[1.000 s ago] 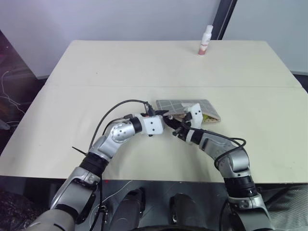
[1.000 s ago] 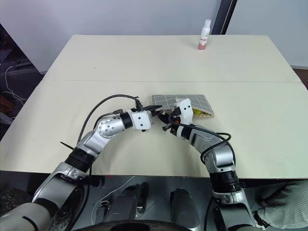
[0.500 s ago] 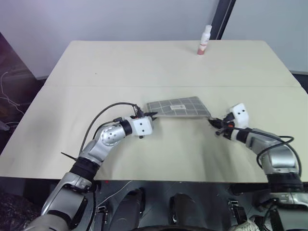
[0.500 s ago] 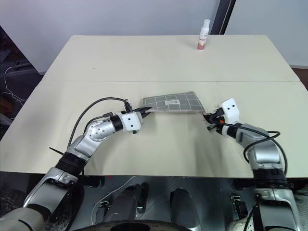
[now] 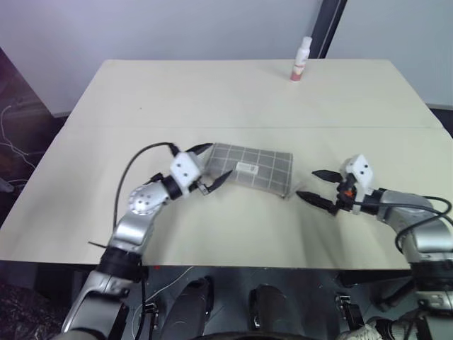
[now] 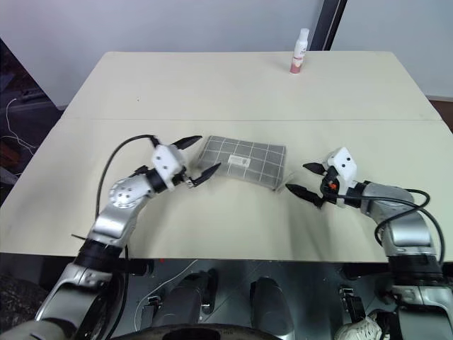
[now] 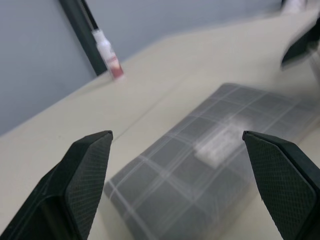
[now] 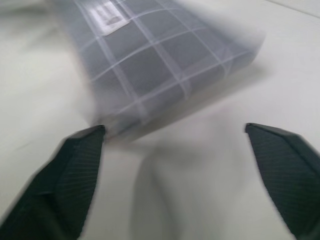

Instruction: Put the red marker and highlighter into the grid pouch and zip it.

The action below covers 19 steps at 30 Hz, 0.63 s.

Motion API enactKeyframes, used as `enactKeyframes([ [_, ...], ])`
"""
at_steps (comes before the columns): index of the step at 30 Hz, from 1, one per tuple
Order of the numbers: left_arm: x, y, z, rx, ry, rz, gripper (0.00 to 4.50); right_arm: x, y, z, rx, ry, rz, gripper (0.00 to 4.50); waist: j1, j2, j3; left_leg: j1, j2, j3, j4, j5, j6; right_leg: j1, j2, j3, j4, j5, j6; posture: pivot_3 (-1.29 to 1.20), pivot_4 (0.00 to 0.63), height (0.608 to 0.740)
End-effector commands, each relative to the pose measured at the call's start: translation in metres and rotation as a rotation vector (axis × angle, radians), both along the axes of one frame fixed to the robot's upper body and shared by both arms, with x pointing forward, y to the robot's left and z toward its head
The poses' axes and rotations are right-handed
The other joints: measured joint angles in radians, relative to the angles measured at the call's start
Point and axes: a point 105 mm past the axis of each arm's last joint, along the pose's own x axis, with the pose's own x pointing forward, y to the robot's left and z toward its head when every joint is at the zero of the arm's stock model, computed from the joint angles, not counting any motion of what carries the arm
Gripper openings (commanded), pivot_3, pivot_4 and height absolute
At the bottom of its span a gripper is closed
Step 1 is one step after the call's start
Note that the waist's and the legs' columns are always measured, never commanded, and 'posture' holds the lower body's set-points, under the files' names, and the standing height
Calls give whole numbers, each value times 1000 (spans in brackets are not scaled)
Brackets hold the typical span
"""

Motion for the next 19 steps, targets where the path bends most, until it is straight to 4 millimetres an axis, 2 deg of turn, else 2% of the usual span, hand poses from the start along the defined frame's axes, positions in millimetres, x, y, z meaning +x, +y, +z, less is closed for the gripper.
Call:
enactKeyframes([
  [1, -14, 21, 15, -116, 78, 24, 4103, -11, 0, 18, -10, -40, 88, 4459, 0, 0, 0, 0, 0, 0, 0, 0, 0, 0, 0, 0, 0, 0, 0, 0, 150, 740],
  [5, -17, 58, 12, -149, 156, 164, 4103, -14, -1, 30, -6, -43, 123, 4459, 5, 0, 0, 1, 0, 0, 1, 0, 0, 1, 0, 0, 0, -2, -3, 0, 150, 740],
  [8, -7, 100, 18, -169, 145, 332, 4103, -11, 12, 37, 19, -79, 155, 4459, 5, 0, 0, 0, 0, 0, 1, 0, 0, 1, -1, 0, -1, -2, -4, 0, 150, 740],
  [13, 2, 171, 13, -213, 159, 538, 4103, -8, 18, 29, 7, -89, 164, 4459, 6, 0, 0, 0, 0, 0, 1, 0, 0, 0, -1, 0, -2, -2, -4, 0, 150, 740],
  [17, 2, 198, 14, -292, 147, 584, 4103, 1, 10, 29, -19, -118, 130, 4459, 8, 0, 0, -1, 0, 0, 0, 0, 0, -1, -1, 0, -3, 0, -1, 0, 150, 740],
  [19, 2, 205, 16, -263, 111, 608, 4103, 5, 8, 30, -20, -136, 116, 4459, 9, 0, 0, -2, 0, 0, 0, 0, 0, -1, -1, 0, -4, 0, -1, 0, 150, 740],
])
